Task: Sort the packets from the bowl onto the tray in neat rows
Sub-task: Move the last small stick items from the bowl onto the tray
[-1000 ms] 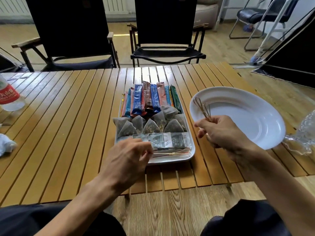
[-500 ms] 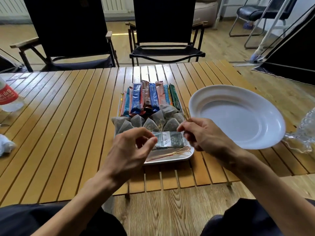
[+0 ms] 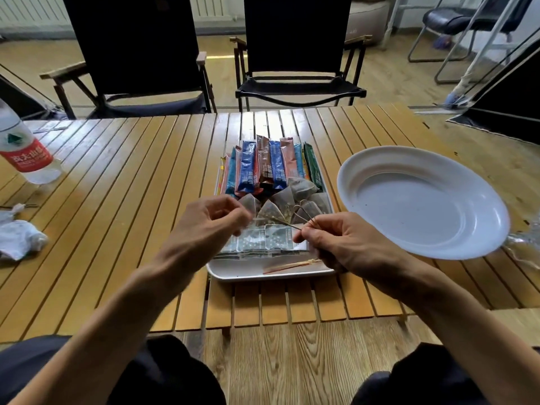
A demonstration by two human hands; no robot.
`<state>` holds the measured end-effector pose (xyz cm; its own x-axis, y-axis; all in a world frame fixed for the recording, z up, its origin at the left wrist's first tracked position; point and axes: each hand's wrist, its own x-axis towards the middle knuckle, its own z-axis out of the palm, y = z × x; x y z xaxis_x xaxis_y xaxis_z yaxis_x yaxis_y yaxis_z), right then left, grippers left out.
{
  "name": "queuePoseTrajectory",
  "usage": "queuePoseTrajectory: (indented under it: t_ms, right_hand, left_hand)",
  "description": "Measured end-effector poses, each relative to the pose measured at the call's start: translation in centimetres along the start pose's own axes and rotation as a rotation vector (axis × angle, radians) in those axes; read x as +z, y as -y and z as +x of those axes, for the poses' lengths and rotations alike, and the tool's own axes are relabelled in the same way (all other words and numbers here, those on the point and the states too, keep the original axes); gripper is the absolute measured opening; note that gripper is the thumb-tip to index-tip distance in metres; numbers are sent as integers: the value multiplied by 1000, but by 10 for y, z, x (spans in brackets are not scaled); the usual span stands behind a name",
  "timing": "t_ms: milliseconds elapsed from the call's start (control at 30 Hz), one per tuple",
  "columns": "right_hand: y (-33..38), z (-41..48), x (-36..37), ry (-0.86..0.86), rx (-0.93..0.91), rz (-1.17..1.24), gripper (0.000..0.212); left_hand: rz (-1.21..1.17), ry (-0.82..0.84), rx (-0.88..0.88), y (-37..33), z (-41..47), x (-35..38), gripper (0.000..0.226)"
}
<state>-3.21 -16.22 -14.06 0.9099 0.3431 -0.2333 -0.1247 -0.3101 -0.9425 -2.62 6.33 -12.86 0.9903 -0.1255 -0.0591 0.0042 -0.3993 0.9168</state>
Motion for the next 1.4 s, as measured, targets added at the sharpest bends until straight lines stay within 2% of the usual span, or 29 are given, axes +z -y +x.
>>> queuePoseTrajectory:
  t_ms: [100, 167, 267, 367, 500, 600, 700, 834, 1034, 1134, 1400]
  right_hand:
    - [-5, 0, 1, -47, -74, -198, 20]
    - [-9, 1, 8, -57, -143, -360, 22]
    - [-16, 4, 15, -69, -193, -536, 20]
    - [-21, 8, 20, -59, -192, -612, 19]
    - [-19, 10, 26, -22, -147, -626, 27]
    - [-12, 8, 26, -69, -196, -566, 35]
    - [-3, 5, 19, -182, -254, -485, 23]
    - [-3, 2, 9, -267, -232, -423, 7]
    - [-8, 2, 11, -255, -288, -515, 5]
    - [-13, 2, 19, -226, -324, -568, 5]
    - [-15, 19, 62, -211, -465, -718, 9]
  left_hand:
    - [369, 184, -24, 9, -3, -16, 7]
    - [534, 238, -23, 13, -5, -18, 7]
    - [661, 186, 5, 19, -6, -18, 7]
    - [715, 82, 125, 22, -7, -16, 12]
    - [732, 189, 210, 19, -8, -4, 8]
    - [804, 202, 221, 22, -8, -2, 7]
    - [865, 188, 212, 26, -9, -6, 7]
    - [868, 193, 220, 27, -8, -8, 7]
    - [890, 246, 170, 30, -5, -7, 18]
    - [849, 275, 169, 26, -5, -13, 14]
    - [649, 56, 192, 21, 4, -30, 5]
